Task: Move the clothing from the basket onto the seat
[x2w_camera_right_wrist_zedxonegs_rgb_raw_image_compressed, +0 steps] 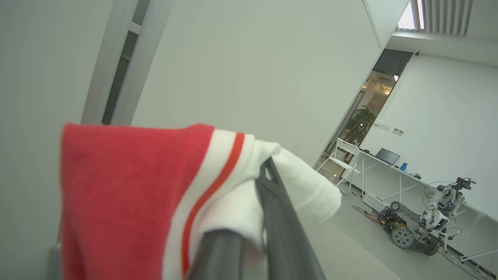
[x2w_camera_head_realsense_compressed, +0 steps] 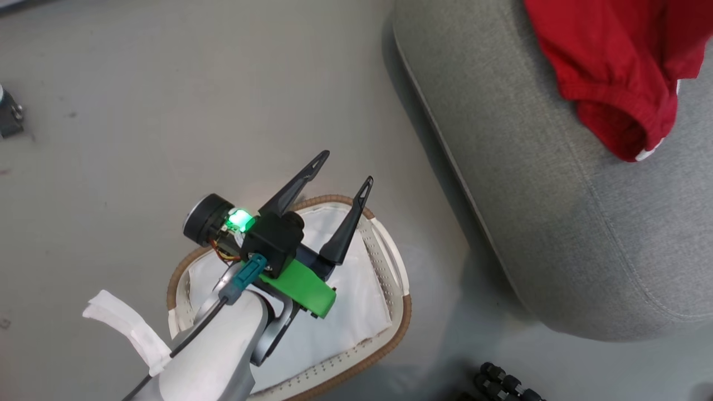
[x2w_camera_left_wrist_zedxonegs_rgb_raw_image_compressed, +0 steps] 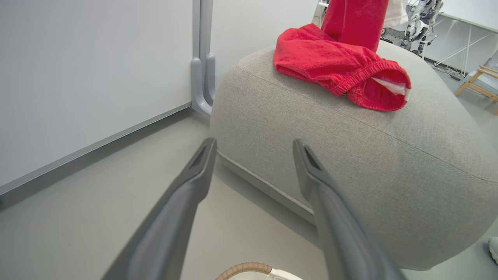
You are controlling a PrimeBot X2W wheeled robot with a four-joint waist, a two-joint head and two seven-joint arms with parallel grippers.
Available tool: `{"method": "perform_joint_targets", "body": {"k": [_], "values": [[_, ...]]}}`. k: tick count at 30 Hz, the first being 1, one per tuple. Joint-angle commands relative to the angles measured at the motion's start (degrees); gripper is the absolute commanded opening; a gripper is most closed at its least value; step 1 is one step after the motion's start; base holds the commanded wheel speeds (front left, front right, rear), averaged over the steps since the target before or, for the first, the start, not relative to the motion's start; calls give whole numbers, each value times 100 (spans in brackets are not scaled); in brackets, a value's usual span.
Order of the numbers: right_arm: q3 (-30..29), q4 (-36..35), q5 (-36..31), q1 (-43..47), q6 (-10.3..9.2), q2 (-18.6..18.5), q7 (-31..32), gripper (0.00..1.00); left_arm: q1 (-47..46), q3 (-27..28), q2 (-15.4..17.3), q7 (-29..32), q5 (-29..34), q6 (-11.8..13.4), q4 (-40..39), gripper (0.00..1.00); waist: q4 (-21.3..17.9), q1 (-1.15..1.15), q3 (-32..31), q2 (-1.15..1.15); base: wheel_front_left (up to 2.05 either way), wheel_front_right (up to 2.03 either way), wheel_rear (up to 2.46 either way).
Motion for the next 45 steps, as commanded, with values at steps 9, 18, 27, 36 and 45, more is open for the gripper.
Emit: {"method": "perform_joint_targets", "body": {"k": [9,18,27,36,45], "values": [[-204,1,40,1107,-8,765,-56,0,-198,64,229,125,107,144,-221,100,89,-1,747,0,0,0,0],[-563,74,165,2023,-8,740,-58,0,-171,65,297,142,56,217,-252,100,57,-1,799,0,0,0,0],[-517,-33,448,2563,-8,825,-59,100,-86,21,319,143,2,247,-212,100,-52,-1,689,0,0,0,0],[-92,-314,965,3452,-8,831,-59,100,-103,-26,146,21,-110,229,5,100,-39,-1,276,0,0,0,0],[328,-429,1312,4143,-8,672,-59,100,25,84,-196,-197,-372,263,421,100,148,-1,-494,0,0,0,0]]}}
